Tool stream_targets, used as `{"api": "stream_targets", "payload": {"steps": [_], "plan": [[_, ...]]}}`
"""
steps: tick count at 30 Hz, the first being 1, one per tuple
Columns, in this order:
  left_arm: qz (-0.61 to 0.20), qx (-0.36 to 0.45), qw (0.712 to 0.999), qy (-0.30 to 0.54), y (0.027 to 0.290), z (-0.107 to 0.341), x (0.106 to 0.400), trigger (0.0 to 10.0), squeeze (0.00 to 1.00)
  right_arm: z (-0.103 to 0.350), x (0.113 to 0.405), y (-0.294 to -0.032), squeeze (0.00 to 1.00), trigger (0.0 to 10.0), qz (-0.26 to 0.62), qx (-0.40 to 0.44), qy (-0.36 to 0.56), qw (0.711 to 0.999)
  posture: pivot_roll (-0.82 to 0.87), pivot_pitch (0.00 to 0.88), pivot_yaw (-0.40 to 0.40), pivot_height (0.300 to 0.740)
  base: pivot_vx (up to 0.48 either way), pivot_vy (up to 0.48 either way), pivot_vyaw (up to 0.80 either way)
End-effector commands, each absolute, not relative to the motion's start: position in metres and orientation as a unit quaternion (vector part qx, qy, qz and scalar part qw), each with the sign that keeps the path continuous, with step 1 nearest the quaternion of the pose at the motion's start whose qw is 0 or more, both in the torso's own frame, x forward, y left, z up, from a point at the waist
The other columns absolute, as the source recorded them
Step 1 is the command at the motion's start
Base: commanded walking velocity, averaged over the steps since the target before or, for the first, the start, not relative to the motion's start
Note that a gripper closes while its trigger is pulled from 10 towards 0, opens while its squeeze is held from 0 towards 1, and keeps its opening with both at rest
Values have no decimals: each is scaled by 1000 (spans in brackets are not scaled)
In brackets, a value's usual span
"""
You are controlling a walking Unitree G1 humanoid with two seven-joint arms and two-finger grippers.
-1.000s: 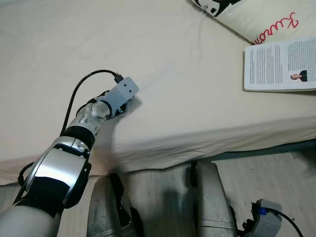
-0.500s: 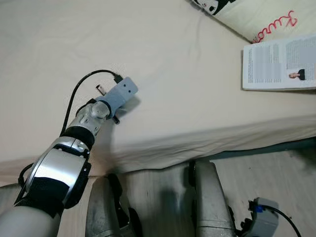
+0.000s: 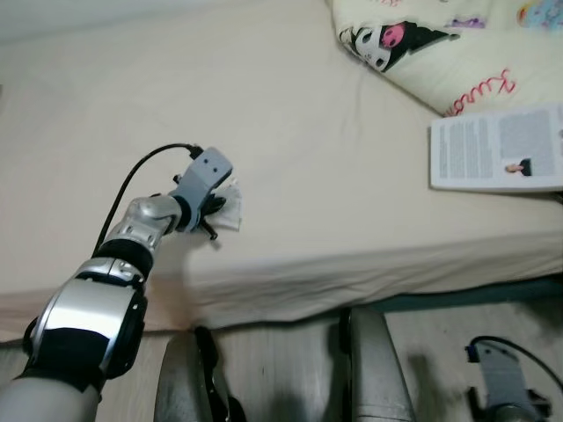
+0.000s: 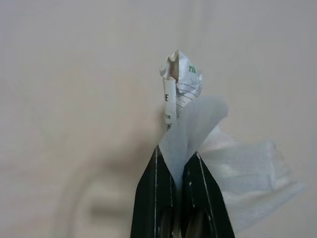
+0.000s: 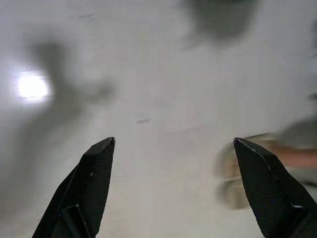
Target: Clean up the room
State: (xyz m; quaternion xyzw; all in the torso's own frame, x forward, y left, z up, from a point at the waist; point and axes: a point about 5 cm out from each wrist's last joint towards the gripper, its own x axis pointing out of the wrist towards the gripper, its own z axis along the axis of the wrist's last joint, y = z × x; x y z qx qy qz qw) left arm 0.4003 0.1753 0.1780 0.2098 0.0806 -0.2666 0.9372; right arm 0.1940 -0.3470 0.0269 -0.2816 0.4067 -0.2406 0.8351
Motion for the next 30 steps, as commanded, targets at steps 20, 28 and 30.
{"api": "stream_targets", "payload": {"steps": [20,28,30], "plan": [[-87,-202,975,-34,183,118,364,10000,0,128,332,-226,0,10000,-13,-54,43,998,-71,0,-36,548,0,0,0],[-104,-218,970,-26,155,109,357,10000,0,154,349,-187,0,10000,86,18,-26,996,-64,0,-57,572,0,0,0],[-109,-218,969,-23,149,108,356,10000,0,157,351,-183,0,10000,96,20,-32,995,-65,0,-64,577,0,0,0]]}}
